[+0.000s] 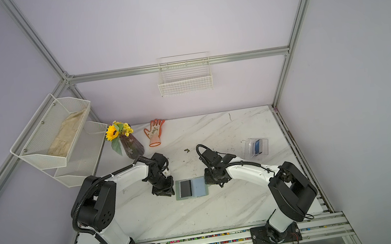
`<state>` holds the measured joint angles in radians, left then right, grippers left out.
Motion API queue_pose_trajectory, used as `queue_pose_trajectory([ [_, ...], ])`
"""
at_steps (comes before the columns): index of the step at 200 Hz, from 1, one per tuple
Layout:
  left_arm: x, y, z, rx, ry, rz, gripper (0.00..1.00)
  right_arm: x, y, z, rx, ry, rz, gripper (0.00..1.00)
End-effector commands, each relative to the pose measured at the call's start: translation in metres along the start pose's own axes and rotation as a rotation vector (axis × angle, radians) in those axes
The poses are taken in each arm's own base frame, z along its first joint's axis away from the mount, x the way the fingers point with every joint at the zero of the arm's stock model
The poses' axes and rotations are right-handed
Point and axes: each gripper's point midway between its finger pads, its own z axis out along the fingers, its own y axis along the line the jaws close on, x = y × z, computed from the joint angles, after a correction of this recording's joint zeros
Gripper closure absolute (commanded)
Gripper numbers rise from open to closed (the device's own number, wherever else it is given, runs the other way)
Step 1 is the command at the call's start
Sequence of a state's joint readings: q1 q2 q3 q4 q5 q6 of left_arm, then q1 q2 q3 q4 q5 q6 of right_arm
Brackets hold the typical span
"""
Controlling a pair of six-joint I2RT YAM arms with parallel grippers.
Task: Insert credit cards into a card holder
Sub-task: Move the storage box to the center of the board, then close the card holder at the center of the board.
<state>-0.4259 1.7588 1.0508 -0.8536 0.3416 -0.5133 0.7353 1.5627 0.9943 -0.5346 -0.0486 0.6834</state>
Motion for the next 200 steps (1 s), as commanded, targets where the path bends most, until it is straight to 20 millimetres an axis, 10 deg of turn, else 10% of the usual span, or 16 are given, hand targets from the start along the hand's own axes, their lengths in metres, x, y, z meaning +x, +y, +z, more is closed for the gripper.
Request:
queue_pose_trajectory([
  [1,-0.017,-0.006,0.002,0.012,-0.045,0.012,0.80,-0.001,-0.002,-0.002,0.002,-0.008,0.013,0.98],
  [200,-0.027,-0.063,-0.016,0.208,-0.117,0.132,0.70,0.004,-0.007,0.008,0.024,0.020,0.000,0.99],
])
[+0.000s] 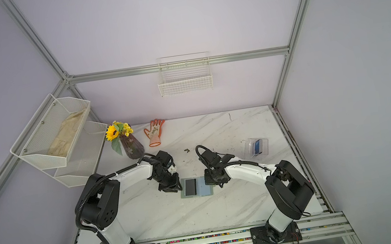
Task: Insert credit cards into a card holder
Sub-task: Close the card holder at the center of the board.
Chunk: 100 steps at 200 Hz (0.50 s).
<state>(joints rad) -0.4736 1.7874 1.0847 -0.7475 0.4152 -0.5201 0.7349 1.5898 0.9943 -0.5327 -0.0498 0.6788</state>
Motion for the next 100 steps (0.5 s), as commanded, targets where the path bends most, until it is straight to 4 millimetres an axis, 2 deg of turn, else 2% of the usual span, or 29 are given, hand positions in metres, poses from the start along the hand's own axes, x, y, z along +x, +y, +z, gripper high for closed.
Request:
queue_pose_trajectory([
  [1,-0.015,-0.026,-0.016,0.103,-0.077,0.056,0.70,0.002,-0.004,0.000,0.007,0.002,0.004,0.99],
  [34,-0.016,-0.035,0.000,0.172,-0.047,0.054,0.70,0.002,-0.004,0.001,0.007,0.003,0.004,0.99],
  [100,-0.009,-0.028,0.004,0.150,-0.031,0.044,0.71,0.003,-0.005,-0.001,0.002,-0.001,0.007,0.99],
])
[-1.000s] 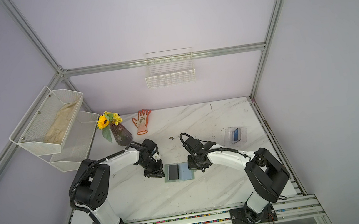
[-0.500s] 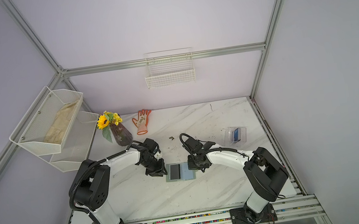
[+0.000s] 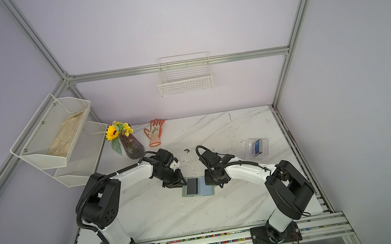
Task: Insert credit cards into a card holder
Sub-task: Close the card holder at the center of the board.
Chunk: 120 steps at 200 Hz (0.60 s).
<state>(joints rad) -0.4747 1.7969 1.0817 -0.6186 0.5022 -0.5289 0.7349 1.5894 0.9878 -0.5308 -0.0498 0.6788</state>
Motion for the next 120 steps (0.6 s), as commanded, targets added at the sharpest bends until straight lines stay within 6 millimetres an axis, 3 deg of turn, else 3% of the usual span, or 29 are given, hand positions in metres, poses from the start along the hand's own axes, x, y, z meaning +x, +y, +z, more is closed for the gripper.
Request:
queue_pose_trajectory([
  [1,0.008,-0.003,0.003,0.025,0.020,-0.003,0.71,0.001,-0.003,-0.002,-0.001,-0.003,0.007,0.99],
  [31,0.022,0.010,0.009,-0.002,0.056,-0.027,0.71,0.001,-0.003,-0.002,0.000,-0.004,0.005,0.99],
  [70,0.044,0.047,0.013,-0.156,0.097,-0.066,0.71,0.001,-0.003,-0.003,-0.002,-0.005,0.008,0.99],
  [120,0.025,0.029,0.019,-0.093,0.080,-0.042,0.74,0.000,-0.003,-0.003,0.000,-0.004,0.004,0.99],
])
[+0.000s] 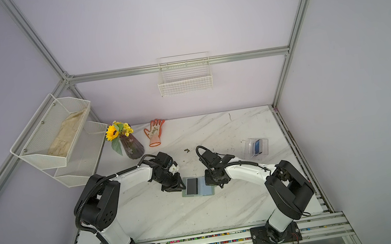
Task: Insert credit cards into a card holder
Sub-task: Close the card holder at the center of the board.
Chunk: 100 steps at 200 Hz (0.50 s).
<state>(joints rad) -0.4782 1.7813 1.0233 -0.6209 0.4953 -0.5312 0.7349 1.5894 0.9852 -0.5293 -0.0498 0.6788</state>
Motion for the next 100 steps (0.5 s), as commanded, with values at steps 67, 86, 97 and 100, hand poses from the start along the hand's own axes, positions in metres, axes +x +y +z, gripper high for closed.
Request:
queue_pose_trajectory([
  [67,-0.007,-0.003,0.014,-0.005,0.021,-0.001,0.91,0.001,-0.003,-0.003,-0.001,-0.005,0.007,0.99],
  [86,-0.013,-0.009,0.006,-0.004,-0.011,0.007,0.97,-0.004,0.001,-0.007,-0.008,-0.019,0.002,0.99],
  [97,-0.019,-0.013,0.000,-0.007,-0.029,0.016,0.98,-0.007,0.004,-0.010,-0.016,-0.027,-0.005,0.99],
  [100,-0.020,-0.015,-0.002,-0.007,-0.033,0.020,0.98,-0.008,0.006,-0.011,-0.021,-0.030,-0.008,0.99],
])
